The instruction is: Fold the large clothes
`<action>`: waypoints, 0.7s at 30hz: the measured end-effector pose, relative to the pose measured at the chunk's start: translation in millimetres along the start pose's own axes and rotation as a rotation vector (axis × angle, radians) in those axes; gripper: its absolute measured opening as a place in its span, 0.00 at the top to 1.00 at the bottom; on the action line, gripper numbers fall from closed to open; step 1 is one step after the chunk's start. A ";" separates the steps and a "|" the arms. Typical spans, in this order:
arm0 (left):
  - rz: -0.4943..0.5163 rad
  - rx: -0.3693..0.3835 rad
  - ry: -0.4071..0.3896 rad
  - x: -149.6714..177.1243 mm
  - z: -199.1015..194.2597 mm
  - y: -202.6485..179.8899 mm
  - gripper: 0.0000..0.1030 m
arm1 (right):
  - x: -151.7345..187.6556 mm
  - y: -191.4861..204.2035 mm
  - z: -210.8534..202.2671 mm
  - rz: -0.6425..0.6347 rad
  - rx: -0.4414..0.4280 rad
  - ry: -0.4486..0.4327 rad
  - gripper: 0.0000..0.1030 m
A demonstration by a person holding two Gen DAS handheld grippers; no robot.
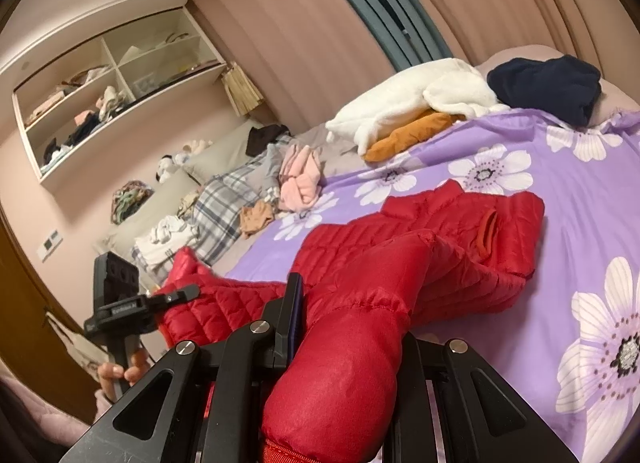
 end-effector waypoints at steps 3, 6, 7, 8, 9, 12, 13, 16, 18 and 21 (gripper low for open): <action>0.000 0.000 0.001 -1.2 0.9 0.3 0.83 | 0.3 -0.4 0.4 0.014 0.000 -0.004 0.80; -0.002 -0.001 0.001 -1.8 2.6 0.9 0.83 | 0.6 -1.5 0.8 0.024 0.003 -0.007 0.80; -0.004 -0.001 0.002 -2.3 4.0 0.9 0.83 | 0.5 -1.9 1.2 0.027 0.003 -0.007 0.80; -0.005 -0.002 0.003 -2.7 4.6 1.0 0.83 | 0.7 -2.4 1.6 0.029 0.004 -0.008 0.80; -0.006 -0.003 0.004 -3.9 6.7 1.5 0.83 | 0.9 -2.4 1.9 0.030 0.005 -0.008 0.80; -0.007 -0.006 0.004 -5.6 8.7 2.4 0.83 | 1.1 -3.2 2.8 0.039 0.008 -0.010 0.80; -0.008 -0.006 0.004 -6.1 9.1 3.1 0.83 | 1.8 -3.6 2.6 0.042 0.009 -0.012 0.80; -0.012 -0.008 0.003 -7.9 9.6 4.0 0.83 | 1.5 -4.1 3.1 0.050 0.014 -0.013 0.80; -0.013 -0.010 0.002 -10.9 12.2 6.0 0.83 | 1.1 -4.6 2.9 0.052 0.017 -0.014 0.80; -0.013 -0.011 0.002 -14.0 15.5 7.1 0.83 | 0.1 -5.2 4.8 0.056 0.021 -0.017 0.80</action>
Point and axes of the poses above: each gripper's, at about its wrist camera, not at the fingertips, and z roughly the way its jaws point, y to its left, x to its underside, the point moved 6 cm from there along z, roughly the way its jaws point, and after that the axes turned 6 degrees about -y, right-handed, at the moved point
